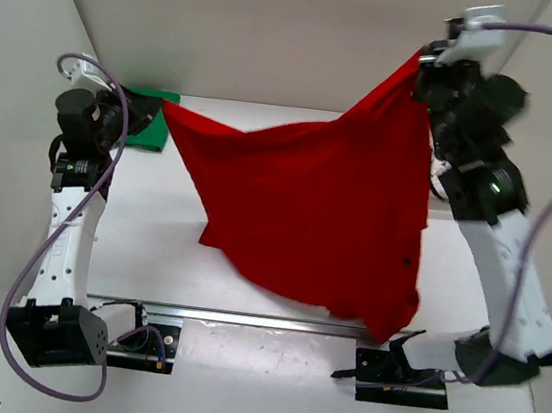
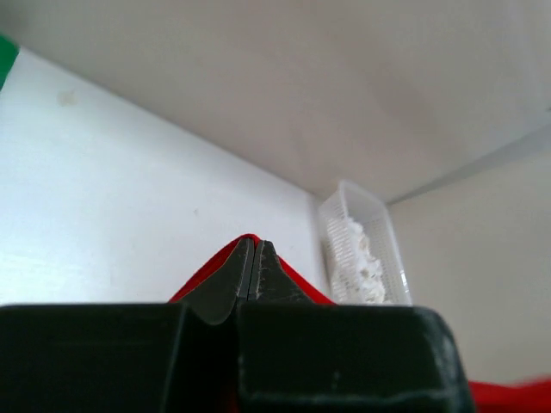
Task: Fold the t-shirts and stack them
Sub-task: Flatten out the tshirt
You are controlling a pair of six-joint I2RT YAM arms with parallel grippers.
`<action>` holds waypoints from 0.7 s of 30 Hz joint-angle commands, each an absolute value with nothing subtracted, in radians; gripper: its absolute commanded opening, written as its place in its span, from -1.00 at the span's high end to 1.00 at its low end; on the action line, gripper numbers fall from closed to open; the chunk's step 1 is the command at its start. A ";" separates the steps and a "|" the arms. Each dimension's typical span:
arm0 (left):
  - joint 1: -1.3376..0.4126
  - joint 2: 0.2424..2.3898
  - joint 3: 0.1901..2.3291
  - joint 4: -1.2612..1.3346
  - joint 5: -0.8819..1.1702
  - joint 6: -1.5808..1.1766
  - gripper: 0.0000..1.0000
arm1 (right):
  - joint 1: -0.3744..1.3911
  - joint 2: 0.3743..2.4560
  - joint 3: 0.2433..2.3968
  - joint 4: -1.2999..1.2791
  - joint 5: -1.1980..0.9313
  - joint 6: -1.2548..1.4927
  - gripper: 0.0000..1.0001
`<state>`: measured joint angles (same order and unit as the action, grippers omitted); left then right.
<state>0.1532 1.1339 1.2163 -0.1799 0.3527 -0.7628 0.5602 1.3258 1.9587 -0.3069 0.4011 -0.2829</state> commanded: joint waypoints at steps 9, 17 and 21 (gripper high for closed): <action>0.058 1.282 1.224 -0.058 0.229 -0.707 1.00 | 0.137 1.941 2.422 -0.596 -0.279 0.055 1.00; 0.067 1.571 1.762 -0.150 0.235 -0.741 1.00 | 0.046 1.916 2.565 -0.323 -0.382 0.242 1.00; 0.132 1.562 1.812 -0.111 0.265 -0.779 1.00 | 0.026 1.795 2.461 -0.146 -0.396 0.259 1.00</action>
<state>0.0803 1.6375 1.7561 -0.1532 0.2516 -0.7494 0.0288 1.9652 2.4588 -0.4046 -0.3454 0.2180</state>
